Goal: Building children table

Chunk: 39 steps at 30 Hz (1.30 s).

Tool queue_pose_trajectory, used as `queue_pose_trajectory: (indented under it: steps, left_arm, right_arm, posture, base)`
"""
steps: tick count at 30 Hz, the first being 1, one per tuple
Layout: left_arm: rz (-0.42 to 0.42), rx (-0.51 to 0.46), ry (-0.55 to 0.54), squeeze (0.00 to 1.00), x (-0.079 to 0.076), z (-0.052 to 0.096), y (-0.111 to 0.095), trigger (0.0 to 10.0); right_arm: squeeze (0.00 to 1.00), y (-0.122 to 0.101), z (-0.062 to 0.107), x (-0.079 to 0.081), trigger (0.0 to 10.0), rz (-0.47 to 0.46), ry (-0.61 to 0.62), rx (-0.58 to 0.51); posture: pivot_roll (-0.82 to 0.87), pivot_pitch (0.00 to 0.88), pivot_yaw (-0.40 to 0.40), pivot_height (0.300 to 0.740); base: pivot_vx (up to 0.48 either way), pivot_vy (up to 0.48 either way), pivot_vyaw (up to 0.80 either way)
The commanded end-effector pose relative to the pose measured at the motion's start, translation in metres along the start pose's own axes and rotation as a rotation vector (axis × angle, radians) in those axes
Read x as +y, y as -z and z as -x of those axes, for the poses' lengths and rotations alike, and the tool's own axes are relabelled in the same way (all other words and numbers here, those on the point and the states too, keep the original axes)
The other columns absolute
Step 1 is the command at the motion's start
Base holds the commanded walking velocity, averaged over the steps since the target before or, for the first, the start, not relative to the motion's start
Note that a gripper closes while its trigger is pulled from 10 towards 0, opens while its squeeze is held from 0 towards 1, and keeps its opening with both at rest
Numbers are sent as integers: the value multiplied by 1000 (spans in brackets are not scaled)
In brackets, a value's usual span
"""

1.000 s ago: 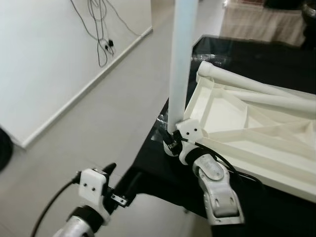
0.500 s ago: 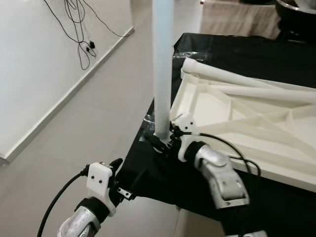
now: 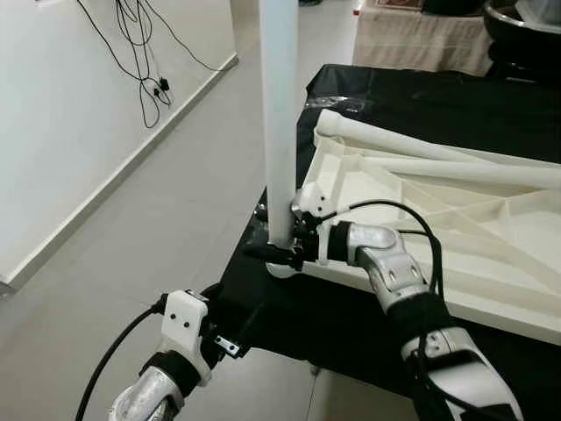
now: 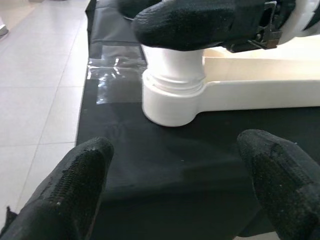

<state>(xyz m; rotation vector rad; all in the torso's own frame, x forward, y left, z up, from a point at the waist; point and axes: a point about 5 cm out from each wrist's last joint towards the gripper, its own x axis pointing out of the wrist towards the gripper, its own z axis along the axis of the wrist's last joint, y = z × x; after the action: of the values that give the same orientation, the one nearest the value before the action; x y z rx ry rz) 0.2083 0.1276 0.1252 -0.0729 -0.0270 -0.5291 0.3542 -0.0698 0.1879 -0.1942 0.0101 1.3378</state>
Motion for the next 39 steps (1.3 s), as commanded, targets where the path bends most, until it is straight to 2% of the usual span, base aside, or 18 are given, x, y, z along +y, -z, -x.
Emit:
queue_pose_trajectory:
  steps: [1,5,6,8,9,18,20,21,22,24,26,27,28,29,31,32,33,39]
  left_arm:
    - [-7,4,0,0,-4,3,0,10000]
    - [-1,4,-1,0,-8,7,-1,10000]
    - [0,7,-3,0,-9,8,-1,10000]
    - [1,10,-4,0,-9,9,0,10000]
    - [2,15,-7,0,-11,13,-1,10000]
    - [12,17,-7,0,-12,15,-1,10000]
    - [21,14,-10,0,-12,14,-1,10000]
    - [30,12,-13,0,-12,14,-1,10000]
    - [30,12,-13,0,-12,14,-1,10000]
    - [39,10,-15,0,-11,13,0,10000]
    - [39,12,-6,0,-9,13,0,10000]
    - [39,12,-3,0,-7,12,0,10000]
    - [40,12,-1,0,-6,11,0,10000]
    - [40,12,-1,0,-6,11,0,10000]
    - [43,11,5,0,-4,8,0,10000]
    - [45,11,6,0,-3,7,1,10000]
    - [48,12,5,0,-1,6,1,10000]
    - [48,13,11,0,1,4,2,10000]
  right_arm:
    - [0,0,-14,8,10000,-2,-119,-1]
    - [0,1,-18,7,10000,-19,-186,3]
    - [0,2,-20,7,4392,-19,-182,9]
    - [0,2,-21,6,4392,-19,-179,13]
    - [0,3,-24,5,0,-30,-166,-4]
    - [0,10,-16,4,0,-42,-136,-38]
    - [0,14,-9,2,0,-36,-90,-41]
    - [0,19,0,-1,0,-18,9,-28]
    - [0,19,0,-1,0,-18,9,-28]
    - [0,29,11,-3,0,-19,175,-8]
    - [0,46,21,4,0,-75,522,45]
    - [0,54,30,17,0,-108,777,89]
    - [0,57,42,27,0,-131,962,128]
    - [0,57,42,27,0,-131,962,128]
    - [0,59,45,56,0,-104,996,172]
    - [0,57,40,59,0,-72,953,164]
    - [0,53,38,56,0,-43,935,148]
    - [0,55,31,45,0,-70,917,136]
  posture:
    - [181,171,-11,740]
    - [191,185,-12,740]
    - [201,197,-9,740]
    - [201,197,-9,740]
    - [201,211,-3,740]
    - [176,220,7,740]
    - [135,223,8,740]
    - [121,220,6,740]
    - [121,220,6,740]
    - [96,215,4,740]
    - [82,210,5,740]
    - [62,214,16,740]
    - [62,214,16,740]
    - [62,214,16,740]
    - [57,206,30,740]
    - [37,191,45,740]
    - [37,191,45,740]
    - [45,179,50,740]
  base:
    - [0,0,0]
    - [0,0,0]
    - [0,0,0]
    - [0,0,0]
    - [0,0,0]
    - [0,0,0]
    - [0,0,0]
    - [0,0,0]
    - [0,0,0]
    - [0,0,0]
    - [0,0,0]
    - [0,0,0]
    - [0,0,0]
    - [0,0,0]
    - [0,0,0]
    - [0,0,0]
    - [0,0,0]
    - [0,0,0]
